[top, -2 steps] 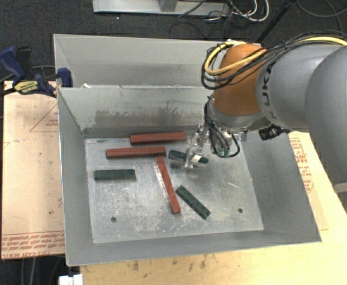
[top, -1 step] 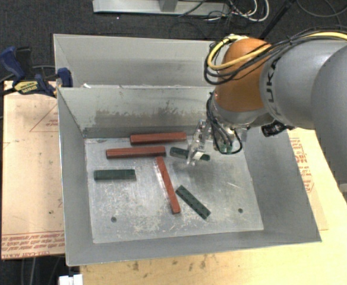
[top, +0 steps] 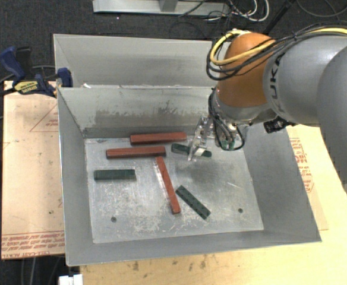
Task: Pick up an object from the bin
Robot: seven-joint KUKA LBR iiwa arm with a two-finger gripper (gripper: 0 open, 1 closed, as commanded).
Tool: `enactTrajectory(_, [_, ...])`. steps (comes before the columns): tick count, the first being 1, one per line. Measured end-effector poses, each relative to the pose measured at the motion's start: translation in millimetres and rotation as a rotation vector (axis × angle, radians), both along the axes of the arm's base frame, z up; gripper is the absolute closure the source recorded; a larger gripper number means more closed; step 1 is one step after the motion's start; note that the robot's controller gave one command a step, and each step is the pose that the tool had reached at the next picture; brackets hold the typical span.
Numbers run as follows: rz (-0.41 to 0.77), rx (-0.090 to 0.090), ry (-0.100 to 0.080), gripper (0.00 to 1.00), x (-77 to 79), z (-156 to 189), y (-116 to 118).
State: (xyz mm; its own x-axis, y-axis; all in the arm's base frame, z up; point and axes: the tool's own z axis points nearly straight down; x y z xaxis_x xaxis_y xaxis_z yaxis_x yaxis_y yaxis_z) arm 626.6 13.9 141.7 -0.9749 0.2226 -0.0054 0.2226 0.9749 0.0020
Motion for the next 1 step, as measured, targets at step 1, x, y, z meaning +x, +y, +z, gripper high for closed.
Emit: enactTrajectory(1, [0.000, 0.000, -0.001, 1.00, 0.0, 4.9, 0.0])
